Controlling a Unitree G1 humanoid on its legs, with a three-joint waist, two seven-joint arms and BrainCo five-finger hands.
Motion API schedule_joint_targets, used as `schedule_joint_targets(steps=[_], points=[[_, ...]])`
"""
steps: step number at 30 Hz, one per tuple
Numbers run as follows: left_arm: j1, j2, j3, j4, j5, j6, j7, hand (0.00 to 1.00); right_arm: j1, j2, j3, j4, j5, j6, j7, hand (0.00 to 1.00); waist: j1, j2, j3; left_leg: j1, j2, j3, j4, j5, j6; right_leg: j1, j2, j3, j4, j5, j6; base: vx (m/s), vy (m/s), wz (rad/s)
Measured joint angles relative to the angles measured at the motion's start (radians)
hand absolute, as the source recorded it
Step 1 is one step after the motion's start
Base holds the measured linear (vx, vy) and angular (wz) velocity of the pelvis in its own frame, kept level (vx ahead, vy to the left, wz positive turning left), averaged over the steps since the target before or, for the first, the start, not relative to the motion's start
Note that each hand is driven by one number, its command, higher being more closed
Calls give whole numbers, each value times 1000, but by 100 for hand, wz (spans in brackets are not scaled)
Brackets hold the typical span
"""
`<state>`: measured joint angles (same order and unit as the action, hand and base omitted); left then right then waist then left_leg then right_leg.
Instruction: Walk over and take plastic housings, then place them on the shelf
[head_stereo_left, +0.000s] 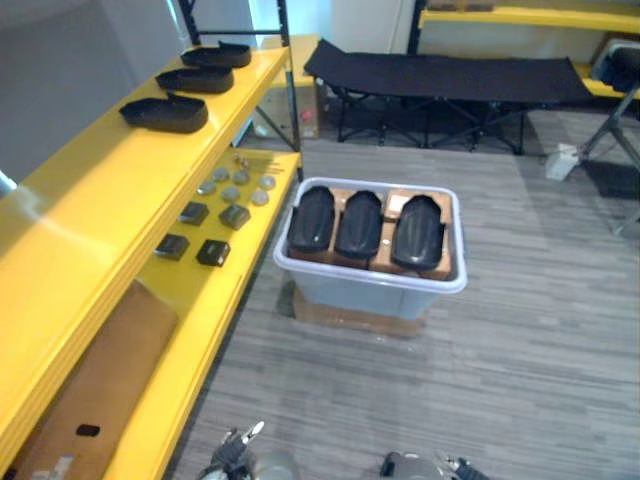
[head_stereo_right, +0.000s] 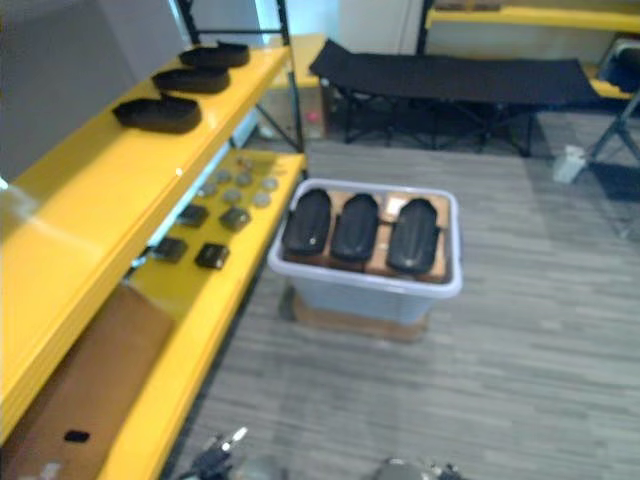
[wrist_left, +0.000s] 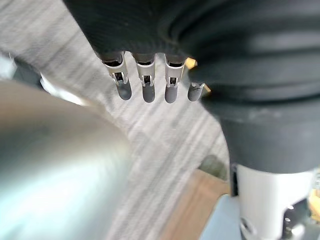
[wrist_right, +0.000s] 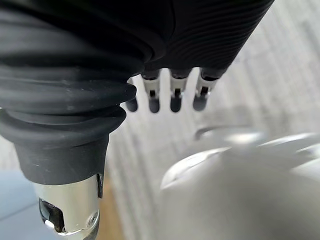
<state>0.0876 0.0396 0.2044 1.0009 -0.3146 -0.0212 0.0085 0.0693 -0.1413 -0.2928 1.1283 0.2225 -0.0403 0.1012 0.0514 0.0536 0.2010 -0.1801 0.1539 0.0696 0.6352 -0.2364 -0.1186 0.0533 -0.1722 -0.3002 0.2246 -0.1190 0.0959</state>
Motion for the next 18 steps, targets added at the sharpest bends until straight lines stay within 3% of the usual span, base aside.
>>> schedule_joint_targets(steps=[1,2,3,5,7,12,14,16,17,18], points=[[-3,-1,6,2,1,1,-5,0,-20,-4,-5,-1,0,-11,-4,0,10,1,5,15,-19,6,-221,63,32,15,4,16,-14,-14,33,222,186,-15],[-4,4,12,2,4,1,-5,0,-25,8,2,-2,-1,-11,-8,0,17,-9,1,32,-37,17,-250,70,40,21,-10,28,-22,-12,36,221,173,-5],[-2,23,11,0,9,1,-11,0,-26,23,12,-7,-1,-12,-8,0,19,-42,-4,44,-61,23,-285,77,45,28,-27,26,-50,-6,37,239,118,14],[-10,48,10,-4,10,2,-25,0,-38,36,11,-8,1,-13,-10,0,23,-83,8,39,-97,22,-298,80,49,51,-51,1,-100,7,57,247,101,27],[-14,66,-17,-5,12,2,-35,0,-48,36,3,-8,1,-12,-14,0,24,-91,12,40,-123,11,-303,80,49,69,-65,-15,-105,9,59,189,75,38],[-38,69,-69,-8,50,-22,-51,0,-57,43,1,-11,-1,2,-8,0,19,-77,25,39,-125,-16,-295,77,53,91,-63,-58,-89,9,60,116,-4,26],[-49,66,-85,-9,52,-19,-50,0,-56,45,5,-11,-1,3,-11,0,15,-77,30,41,-119,-14,-277,47,79,87,-63,-61,-46,2,70,68,25,15],[-61,59,-115,-13,61,-13,-50,0,-52,46,21,-11,2,2,-16,0,2,-73,43,45,-119,-13,-251,-5,98,42,-97,-50,120,-30,118,20,131,21],[-60,60,-125,-24,62,-12,-50,0,-51,47,23,-12,9,-3,-19,0,0,-73,43,54,-122,-16,-235,-21,109,-33,-136,-22,296,-29,117,56,151,14],[-53,77,-133,-48,83,-12,-49,0,-48,71,26,-17,20,-18,-25,0,0,-99,58,81,-139,-20,-224,-27,109,-85,-177,16,440,-3,105,79,98,15]])
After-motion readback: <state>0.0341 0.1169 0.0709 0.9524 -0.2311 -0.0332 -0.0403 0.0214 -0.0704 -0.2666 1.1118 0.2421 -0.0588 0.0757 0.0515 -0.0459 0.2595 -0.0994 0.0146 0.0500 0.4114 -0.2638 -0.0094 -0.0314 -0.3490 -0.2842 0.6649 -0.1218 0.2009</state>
